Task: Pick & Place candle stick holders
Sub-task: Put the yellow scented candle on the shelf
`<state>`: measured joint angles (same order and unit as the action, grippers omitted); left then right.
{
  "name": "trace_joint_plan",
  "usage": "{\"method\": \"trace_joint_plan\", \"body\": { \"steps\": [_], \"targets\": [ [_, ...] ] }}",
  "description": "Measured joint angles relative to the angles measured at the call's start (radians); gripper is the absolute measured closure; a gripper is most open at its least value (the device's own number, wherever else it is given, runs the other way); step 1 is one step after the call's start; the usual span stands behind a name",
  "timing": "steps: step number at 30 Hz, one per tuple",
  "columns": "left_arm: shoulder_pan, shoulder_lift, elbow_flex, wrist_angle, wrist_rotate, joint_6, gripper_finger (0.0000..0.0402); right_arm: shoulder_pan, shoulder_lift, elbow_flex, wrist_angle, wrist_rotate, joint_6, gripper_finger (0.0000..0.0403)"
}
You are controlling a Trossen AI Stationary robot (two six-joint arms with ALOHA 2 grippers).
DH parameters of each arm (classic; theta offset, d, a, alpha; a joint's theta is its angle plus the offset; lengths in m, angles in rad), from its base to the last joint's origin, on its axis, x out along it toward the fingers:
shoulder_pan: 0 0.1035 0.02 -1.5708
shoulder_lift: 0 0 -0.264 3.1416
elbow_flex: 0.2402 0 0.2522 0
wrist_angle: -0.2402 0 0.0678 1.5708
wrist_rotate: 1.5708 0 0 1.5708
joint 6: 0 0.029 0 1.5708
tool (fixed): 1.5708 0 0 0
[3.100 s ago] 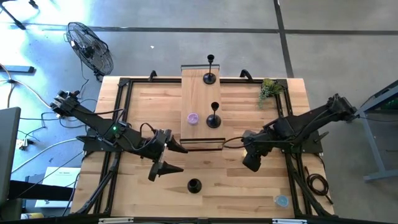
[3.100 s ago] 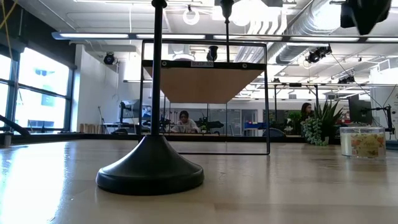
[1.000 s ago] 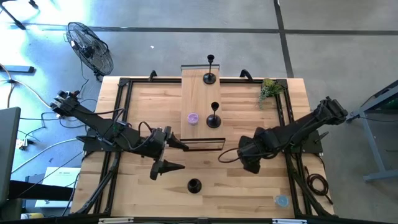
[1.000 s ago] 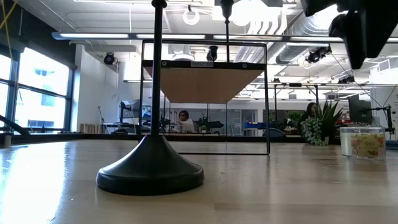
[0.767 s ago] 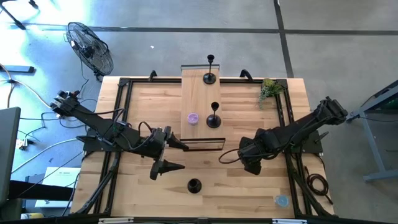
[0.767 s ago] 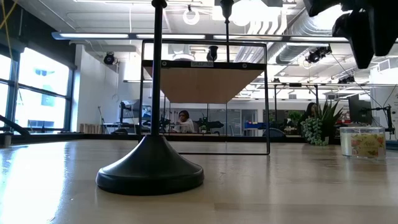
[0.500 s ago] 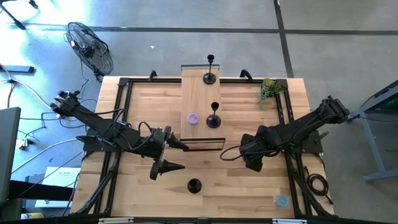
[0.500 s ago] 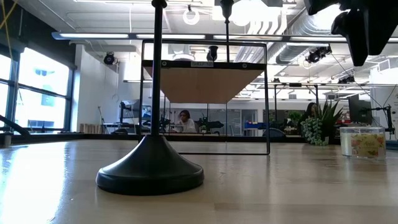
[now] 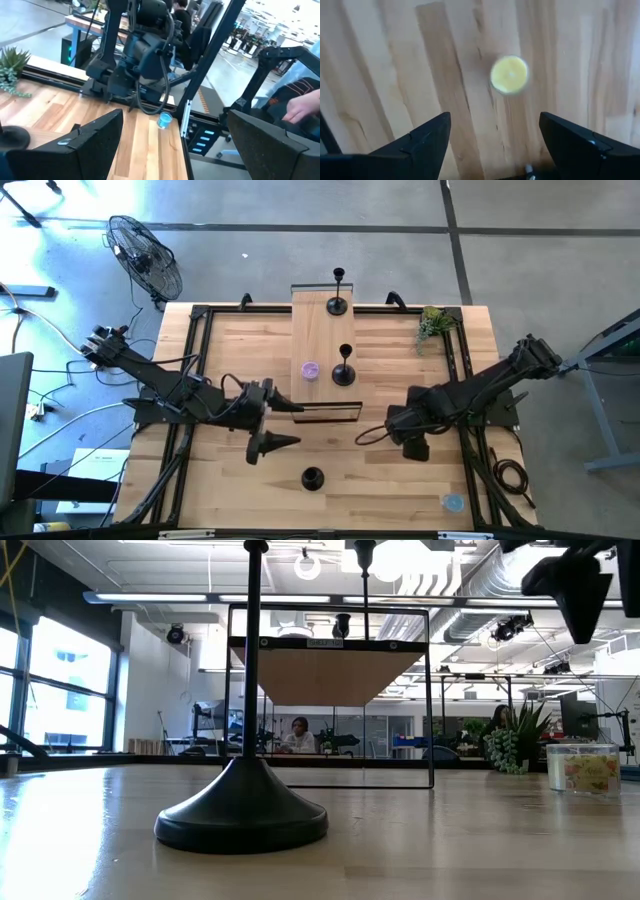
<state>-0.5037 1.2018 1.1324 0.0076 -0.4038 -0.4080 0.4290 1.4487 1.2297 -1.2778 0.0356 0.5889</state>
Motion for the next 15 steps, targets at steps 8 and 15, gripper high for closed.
{"method": "trace_joint_plan", "body": {
  "steps": [8, 15],
  "targets": [
    [0.000, 0.000, 0.000, -0.018, 0.032, -0.017, 0.0050, -0.060, 0.000, 0.000, 0.114, -0.054, -0.169, 0.0102],
    [-0.001, 0.000, 0.000, -0.018, 0.081, -0.022, 0.0050, -0.105, 0.001, -0.073, 0.134, -0.062, -0.217, 0.0102]
  ]
}}
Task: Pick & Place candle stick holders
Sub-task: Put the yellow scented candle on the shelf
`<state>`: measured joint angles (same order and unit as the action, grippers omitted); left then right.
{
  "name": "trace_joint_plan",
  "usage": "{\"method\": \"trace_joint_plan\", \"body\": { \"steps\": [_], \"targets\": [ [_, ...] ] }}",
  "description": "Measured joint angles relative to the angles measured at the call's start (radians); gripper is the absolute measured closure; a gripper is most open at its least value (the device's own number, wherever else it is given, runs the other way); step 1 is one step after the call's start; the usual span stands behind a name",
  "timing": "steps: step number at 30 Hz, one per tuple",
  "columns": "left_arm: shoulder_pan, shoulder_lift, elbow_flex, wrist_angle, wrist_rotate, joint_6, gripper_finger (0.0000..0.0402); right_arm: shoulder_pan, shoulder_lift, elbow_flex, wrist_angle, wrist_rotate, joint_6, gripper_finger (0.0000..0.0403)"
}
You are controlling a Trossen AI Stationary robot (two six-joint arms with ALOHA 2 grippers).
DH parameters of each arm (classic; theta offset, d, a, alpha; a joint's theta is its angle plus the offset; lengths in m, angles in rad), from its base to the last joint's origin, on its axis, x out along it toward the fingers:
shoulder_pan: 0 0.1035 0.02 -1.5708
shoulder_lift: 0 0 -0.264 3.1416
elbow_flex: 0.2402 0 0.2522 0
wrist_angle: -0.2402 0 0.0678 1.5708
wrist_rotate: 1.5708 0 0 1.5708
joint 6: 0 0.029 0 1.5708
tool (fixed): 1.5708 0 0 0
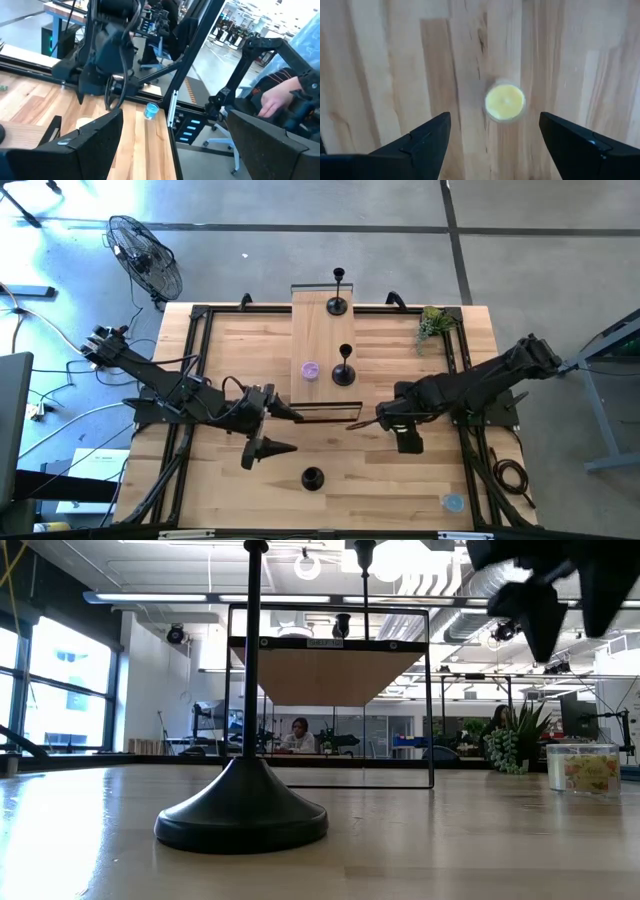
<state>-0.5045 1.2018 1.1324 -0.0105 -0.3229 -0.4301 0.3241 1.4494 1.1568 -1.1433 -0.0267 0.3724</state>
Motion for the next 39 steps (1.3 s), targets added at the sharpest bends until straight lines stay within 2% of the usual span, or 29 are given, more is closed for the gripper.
{"method": "trace_joint_plan", "body": {
  "steps": [6, 9, 13, 30, 39],
  "targets": [
    [0.000, 0.000, 0.000, -0.002, 0.000, 0.000, 0.0050, 0.008, 0.000, -0.130, 0.153, -0.060, 0.021, 0.0102],
    [0.000, 0.000, 0.000, -0.016, 0.000, 0.000, 0.0050, 0.011, 0.000, -0.180, 0.222, -0.040, 0.029, 0.0102],
    [0.000, 0.000, 0.000, -0.016, 0.000, 0.000, 0.0050, 0.010, 0.000, -0.217, 0.229, 0.000, 0.030, 0.0102],
    [0.000, 0.000, 0.000, -0.053, 0.000, 0.003, 0.0050, 0.010, 0.000, -0.226, 0.251, 0.081, -0.002, 0.0102],
    [0.000, 0.000, 0.000, -0.053, 0.000, 0.003, 0.0050, 0.008, 0.000, -0.272, 0.288, 0.077, -0.015, 0.0102]
  ]
}}
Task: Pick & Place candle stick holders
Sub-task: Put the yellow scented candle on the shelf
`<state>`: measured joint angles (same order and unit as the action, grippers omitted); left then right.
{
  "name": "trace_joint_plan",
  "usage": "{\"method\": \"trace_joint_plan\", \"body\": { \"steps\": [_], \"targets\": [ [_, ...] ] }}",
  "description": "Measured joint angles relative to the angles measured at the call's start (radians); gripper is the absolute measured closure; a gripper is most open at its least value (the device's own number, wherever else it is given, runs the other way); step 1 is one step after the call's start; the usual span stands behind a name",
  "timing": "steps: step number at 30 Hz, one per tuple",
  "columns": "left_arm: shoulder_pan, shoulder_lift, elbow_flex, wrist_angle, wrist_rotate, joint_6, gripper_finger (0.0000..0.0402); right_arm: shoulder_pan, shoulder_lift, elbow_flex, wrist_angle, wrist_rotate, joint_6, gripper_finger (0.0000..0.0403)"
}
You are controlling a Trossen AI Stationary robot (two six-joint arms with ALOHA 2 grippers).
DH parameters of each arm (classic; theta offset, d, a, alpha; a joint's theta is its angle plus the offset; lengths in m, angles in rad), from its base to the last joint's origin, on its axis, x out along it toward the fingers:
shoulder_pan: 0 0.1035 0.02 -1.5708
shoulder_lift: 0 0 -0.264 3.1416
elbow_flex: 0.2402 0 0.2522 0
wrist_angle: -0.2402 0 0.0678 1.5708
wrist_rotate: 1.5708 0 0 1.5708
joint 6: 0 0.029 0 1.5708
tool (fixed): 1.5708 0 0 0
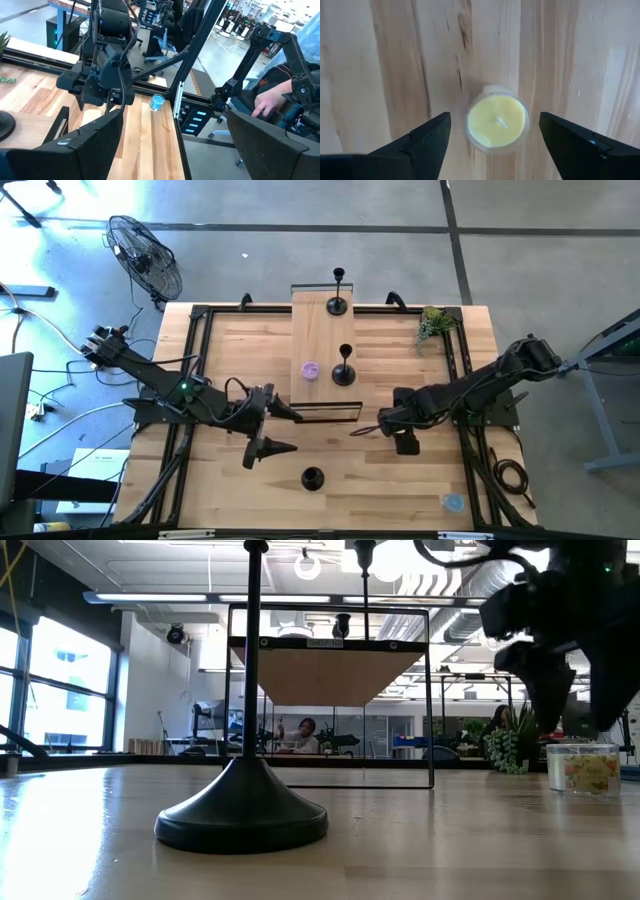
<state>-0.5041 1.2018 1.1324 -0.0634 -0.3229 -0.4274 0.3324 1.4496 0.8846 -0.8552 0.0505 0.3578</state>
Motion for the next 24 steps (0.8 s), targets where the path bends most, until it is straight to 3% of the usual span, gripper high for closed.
{"method": "trace_joint_plan", "body": {
  "steps": [6, 13, 24],
  "targets": [
    [0.000, 0.000, 0.000, 0.000, 0.000, 0.000, 0.0050, -0.001, 0.000, -0.004, 0.012, 0.042, -0.006, 0.0102],
    [0.000, 0.000, 0.000, 0.001, -0.001, 0.000, 0.0050, 0.000, 0.000, -0.004, 0.014, -0.071, -0.010, 0.0102],
    [0.000, 0.000, 0.000, 0.001, -0.001, 0.000, 0.0050, -0.001, 0.000, -0.004, 0.014, -0.010, -0.025, 0.0102]
  ]
}}
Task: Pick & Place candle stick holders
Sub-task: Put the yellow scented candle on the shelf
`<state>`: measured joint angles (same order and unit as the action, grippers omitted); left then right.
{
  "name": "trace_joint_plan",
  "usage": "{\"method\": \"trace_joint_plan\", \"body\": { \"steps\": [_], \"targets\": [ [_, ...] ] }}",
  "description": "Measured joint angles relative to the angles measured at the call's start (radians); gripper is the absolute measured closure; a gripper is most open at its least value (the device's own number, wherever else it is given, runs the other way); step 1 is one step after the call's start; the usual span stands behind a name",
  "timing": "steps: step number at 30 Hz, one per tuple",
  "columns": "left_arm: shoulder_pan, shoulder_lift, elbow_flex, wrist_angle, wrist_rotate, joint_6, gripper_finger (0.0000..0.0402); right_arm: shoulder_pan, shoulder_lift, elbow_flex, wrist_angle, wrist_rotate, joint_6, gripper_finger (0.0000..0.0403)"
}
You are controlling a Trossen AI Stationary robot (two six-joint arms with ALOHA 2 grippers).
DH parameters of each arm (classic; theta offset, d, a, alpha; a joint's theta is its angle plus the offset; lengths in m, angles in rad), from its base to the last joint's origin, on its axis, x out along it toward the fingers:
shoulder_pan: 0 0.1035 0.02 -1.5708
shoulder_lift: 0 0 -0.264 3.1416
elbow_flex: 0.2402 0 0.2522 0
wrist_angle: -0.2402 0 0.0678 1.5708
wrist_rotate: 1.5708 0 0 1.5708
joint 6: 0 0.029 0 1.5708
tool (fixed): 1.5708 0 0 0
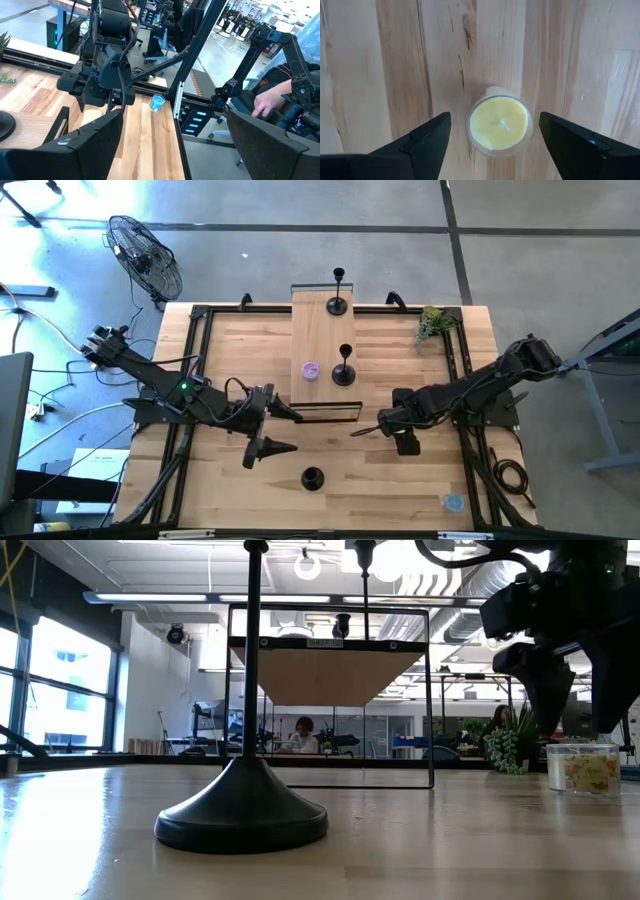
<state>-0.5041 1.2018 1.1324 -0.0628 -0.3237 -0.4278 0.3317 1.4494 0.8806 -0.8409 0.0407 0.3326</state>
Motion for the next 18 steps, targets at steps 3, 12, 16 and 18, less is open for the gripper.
{"method": "trace_joint_plan", "body": {
  "steps": [3, 12, 16, 18],
  "targets": [
    [0.000, 0.000, 0.000, 0.000, 0.000, 0.000, 0.0050, 0.000, 0.000, 0.000, 0.000, -0.005, -0.001, 0.0102],
    [0.000, 0.000, 0.000, 0.000, 0.001, 0.000, 0.0050, -0.005, 0.000, -0.020, 0.020, -0.008, 0.001, 0.0102],
    [0.000, 0.000, 0.000, -0.005, 0.001, 0.000, 0.0050, -0.019, -0.002, -0.049, 0.048, -0.027, 0.012, 0.0102],
    [0.000, 0.000, 0.000, -0.009, 0.001, 0.000, 0.0050, -0.019, -0.002, -0.052, 0.050, -0.012, 0.014, 0.0102]
  ]
}}
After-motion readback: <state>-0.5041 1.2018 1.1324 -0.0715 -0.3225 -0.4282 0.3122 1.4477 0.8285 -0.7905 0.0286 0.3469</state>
